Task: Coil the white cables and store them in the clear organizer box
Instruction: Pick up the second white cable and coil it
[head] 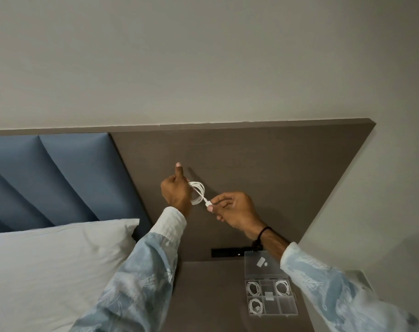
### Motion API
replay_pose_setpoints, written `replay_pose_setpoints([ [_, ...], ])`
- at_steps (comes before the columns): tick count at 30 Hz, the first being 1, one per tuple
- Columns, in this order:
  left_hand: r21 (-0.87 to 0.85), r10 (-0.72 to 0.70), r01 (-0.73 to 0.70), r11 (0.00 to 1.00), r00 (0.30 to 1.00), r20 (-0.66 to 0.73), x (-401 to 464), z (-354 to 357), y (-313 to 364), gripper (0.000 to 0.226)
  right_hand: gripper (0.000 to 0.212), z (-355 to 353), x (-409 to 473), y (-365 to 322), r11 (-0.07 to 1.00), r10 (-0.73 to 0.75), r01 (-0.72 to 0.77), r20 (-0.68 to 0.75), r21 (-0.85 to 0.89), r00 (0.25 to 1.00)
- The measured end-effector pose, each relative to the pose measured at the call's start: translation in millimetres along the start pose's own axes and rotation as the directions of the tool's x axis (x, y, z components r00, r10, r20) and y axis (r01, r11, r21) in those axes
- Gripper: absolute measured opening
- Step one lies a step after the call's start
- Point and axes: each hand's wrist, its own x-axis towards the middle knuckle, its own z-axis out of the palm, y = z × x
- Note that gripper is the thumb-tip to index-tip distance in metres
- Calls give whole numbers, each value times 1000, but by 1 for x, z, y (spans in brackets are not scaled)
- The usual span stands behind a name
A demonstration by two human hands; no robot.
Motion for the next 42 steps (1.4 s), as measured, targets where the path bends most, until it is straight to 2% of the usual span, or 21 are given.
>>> replay_pose_setpoints([
  [2, -111, -198, 211, 971, 973, 117, 0, -2, -3, 51, 7, -6, -1, 6, 990, -92, 87, -41, -109, 995],
  [4, -247, -372, 458, 854, 870, 324, -7, -1, -9, 42, 10, -10, 2, 9, 980, -134, 114, -121, -161, 984],
  [5, -272, -414, 545, 793, 810, 417, -10, 1, -12, 41, 12, -10, 4, 9, 984, -127, 103, -166, -143, 978],
  [7, -271, -432, 625, 732, 733, 525, -14, 4, -17, 47, 15, -5, 5, 8, 999, -33, 38, -236, 16, 971],
  [9, -287, -440, 644, 709, 723, 533, -17, 9, -20, 51, 15, 1, 4, 6, 965, 135, -78, -218, 251, 967],
  [11, -303, -452, 581, 756, 797, 400, -21, 14, -22, 46, 12, 4, 0, 2, 901, 260, -200, -113, 385, 959],
  [14, -293, -402, 421, 858, 907, 127, -22, 16, -26, 43, 18, 4, -4, -2, 841, 329, -308, 31, 445, 944],
  [16, -285, -367, 363, 887, 929, 42, -21, 18, -28, 48, 12, 7, -6, -4, 861, 319, -315, 58, 400, 946],
  [18, -276, -348, 341, 899, 937, 27, -23, 21, -29, 53, 19, 11, -5, -3, 872, 309, -298, 34, 388, 950],
  [21, -232, -330, 342, 910, 939, 92, -25, 24, -30, 59, 15, 11, 1, 2, 854, 332, -265, -77, 448, 940],
  [24, -137, -284, 302, 943, 949, 139, -26, 20, -39, 62, 11, 6, 0, 11, 898, 288, -220, -131, 380, 949],
  [27, 57, -105, 94, 994, 969, 224, -30, 14, -56, 56, 12, 1, -1, 26, 943, 251, -199, -177, 266, 952],
  [30, 142, -29, -39, 989, 893, 448, -37, 10, -79, 32, 18, -9, -4, 46, 953, 269, -227, -217, 200, 938],
  [33, 159, -88, -8, 987, 804, 589, -41, 5, -108, 29, 26, -22, -12, 74, 953, 291, -258, -243, 159, 925],
  [37, 223, -209, 74, 972, 709, 673, -49, 10, -155, 31, 24, -45, -25, 121, 932, 360, -327, -282, 157, 889],
  [40, 268, -285, 143, 953, 722, 631, -66, 28, -203, 31, 21, -61, -39, 168, 890, 454, -422, -277, 171, 847],
  [42, 314, -287, 102, 944, 724, 628, -79, 45, -251, 30, 20, -71, -47, 217, 855, 518, -481, -310, 192, 797],
])
